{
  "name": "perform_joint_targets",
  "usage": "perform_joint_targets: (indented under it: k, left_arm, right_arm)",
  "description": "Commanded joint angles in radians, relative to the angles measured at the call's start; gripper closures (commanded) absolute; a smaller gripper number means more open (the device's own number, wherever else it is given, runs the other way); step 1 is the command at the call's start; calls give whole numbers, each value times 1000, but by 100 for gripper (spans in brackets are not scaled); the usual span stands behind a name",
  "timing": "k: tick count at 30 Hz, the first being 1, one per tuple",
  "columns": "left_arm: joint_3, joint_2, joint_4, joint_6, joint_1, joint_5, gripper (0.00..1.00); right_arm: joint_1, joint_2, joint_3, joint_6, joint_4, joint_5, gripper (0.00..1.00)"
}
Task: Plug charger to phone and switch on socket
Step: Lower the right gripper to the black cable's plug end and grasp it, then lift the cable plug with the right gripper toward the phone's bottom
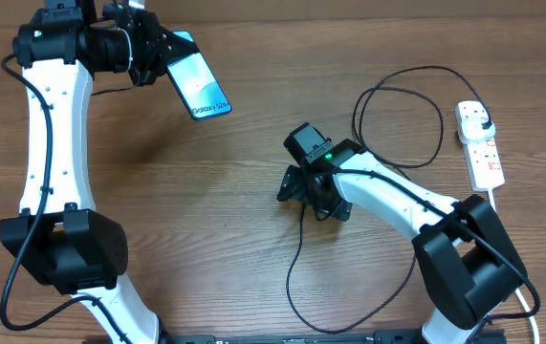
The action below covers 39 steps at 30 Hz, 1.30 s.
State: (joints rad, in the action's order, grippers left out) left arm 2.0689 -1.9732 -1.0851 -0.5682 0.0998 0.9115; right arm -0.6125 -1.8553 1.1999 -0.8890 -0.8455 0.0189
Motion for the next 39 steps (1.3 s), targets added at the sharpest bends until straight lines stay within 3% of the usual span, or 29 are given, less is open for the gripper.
perform_joint_targets:
  k: [1,5,17,25,29,33,36,39]
  left_arm:
    - [2,10,4,19,-2,21,96]
    - [2,10,5,19,-3,21,96]
    - [2,10,8,18,-3,21,96]
    - [2,10,8,17,-3,21,96]
    - [2,10,8,14,-3,21,96]
    - [2,10,8,14,-3,21,96]
    - [2,10,8,14,-3,21,96]
    - [2,10,8,14,-5,23,96]
  right_arm:
    - [-6,-4,-12,6,6,-3,0]
    - [-6,-8,-34,13,4,-17,6]
    - [-6,-14,-42,56,7,-48,42]
    - [-11,-83,-42,56,30,-50,46]
    - [-11,-83,-42,56,30,-51,58]
    - [-11,-83,-42,55,34,-51,82]
    - [-11,-83,-42,51,40,-51,93]
    - [-11,-83,-42,21,54,-50,96]
